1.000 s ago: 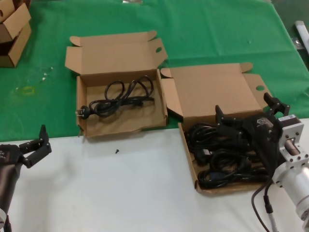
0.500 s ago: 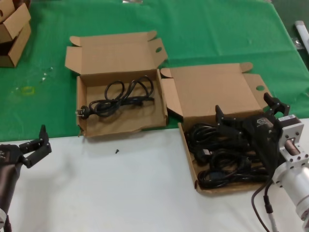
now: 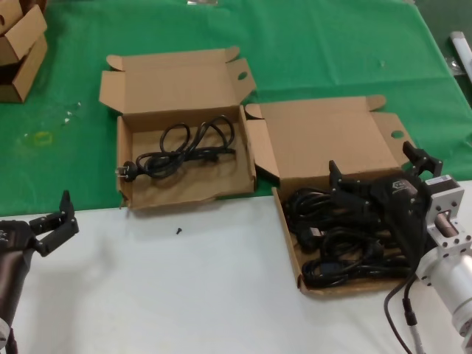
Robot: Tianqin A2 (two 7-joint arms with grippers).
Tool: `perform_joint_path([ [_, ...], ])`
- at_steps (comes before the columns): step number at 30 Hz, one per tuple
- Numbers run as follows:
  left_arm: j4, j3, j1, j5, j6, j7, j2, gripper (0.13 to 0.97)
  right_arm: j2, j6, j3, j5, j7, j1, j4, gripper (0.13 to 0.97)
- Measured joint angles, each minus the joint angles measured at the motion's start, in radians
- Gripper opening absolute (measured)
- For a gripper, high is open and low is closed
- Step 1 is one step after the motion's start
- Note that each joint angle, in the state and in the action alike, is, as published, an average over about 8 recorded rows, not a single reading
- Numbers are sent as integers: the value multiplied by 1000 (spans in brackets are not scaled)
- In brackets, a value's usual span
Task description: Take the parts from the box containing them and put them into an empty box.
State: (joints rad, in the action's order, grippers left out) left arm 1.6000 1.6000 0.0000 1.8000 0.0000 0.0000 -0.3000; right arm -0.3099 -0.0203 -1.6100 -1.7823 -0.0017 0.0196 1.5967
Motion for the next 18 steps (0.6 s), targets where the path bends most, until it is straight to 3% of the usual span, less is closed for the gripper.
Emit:
perform_joint_path([
  [18, 0, 0, 0, 0, 0, 0, 0, 966, 0, 0, 0, 0, 0, 0, 0, 966],
])
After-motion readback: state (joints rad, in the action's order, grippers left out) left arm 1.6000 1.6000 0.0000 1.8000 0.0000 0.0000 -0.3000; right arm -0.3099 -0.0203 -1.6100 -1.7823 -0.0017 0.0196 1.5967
